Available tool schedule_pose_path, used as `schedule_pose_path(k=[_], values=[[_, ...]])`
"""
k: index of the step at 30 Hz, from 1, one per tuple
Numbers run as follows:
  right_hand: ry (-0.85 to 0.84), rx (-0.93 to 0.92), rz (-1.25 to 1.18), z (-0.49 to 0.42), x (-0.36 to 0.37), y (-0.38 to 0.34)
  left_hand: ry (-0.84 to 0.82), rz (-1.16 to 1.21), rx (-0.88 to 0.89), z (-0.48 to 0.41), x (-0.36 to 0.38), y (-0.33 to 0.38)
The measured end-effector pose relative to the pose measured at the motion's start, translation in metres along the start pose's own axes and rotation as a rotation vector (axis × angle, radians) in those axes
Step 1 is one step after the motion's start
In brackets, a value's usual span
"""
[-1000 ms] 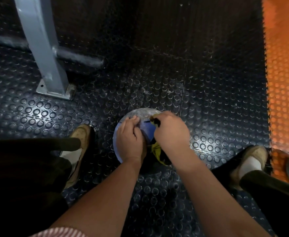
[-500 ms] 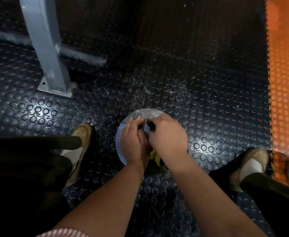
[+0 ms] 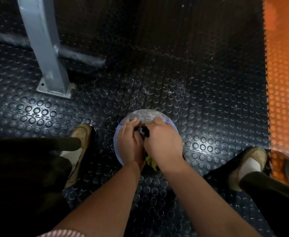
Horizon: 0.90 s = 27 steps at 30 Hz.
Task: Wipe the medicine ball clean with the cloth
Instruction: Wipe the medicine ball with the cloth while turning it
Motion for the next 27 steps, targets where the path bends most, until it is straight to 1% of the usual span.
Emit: schedule_pose_path(k=[2, 3, 7, 9, 10, 13, 15, 17, 20, 22, 24, 27], values=[[-0.028, -0.002, 0.022, -0.016, -0.004, -0.008, -0.006, 0.012, 0.003, -0.003, -0.002, 0.0], [-0.015, -0.012, 0.036, -0.018, -0.004, -0.009, -0.015, 0.016, -0.014, -0.007, 0.0, 0.001], [0.108, -0.021, -0.091, 0.017, 0.016, 0.014, -0.016, 0.019, -0.087, -0.02, 0.006, 0.002], [0.118, -0.035, -0.162, 0.045, 0.028, 0.026, -0.008, 0.025, -0.082, -0.02, 0.009, 0.004], [0.15, -0.048, -0.176, 0.053, 0.033, 0.032, -0.009, 0.016, -0.086, -0.018, 0.01, 0.005], [0.219, -0.056, -0.2, 0.052, 0.036, 0.039, 0.005, -0.028, -0.065, -0.009, 0.01, 0.006], [0.264, 0.021, -0.201, 0.033, 0.025, 0.039, 0.022, -0.033, -0.022, -0.005, 0.007, 0.004], [0.261, 0.127, -0.222, 0.008, 0.016, 0.042, 0.019, -0.04, 0.001, -0.003, 0.005, 0.001], [0.246, 0.172, -0.243, -0.017, 0.006, 0.043, 0.015, -0.033, -0.036, -0.007, 0.004, -0.001], [0.281, 0.206, -0.303, -0.011, 0.01, 0.047, 0.027, -0.039, -0.054, -0.014, 0.005, -0.001], [0.323, 0.25, -0.326, 0.015, 0.024, 0.056, 0.032, -0.032, -0.054, -0.017, 0.007, -0.001], [0.37, 0.198, -0.327, 0.05, 0.038, 0.059, 0.007, -0.035, -0.062, -0.015, 0.01, 0.001]])
Point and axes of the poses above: each hand's wrist, its own z-axis away from the middle knuckle, its own x-axis out of the palm, y = z × x, the point moved 5 cm from there along -z, towards the middle knuckle, and after that the axes turned 1 degree about -z, right-handed, at the moved point
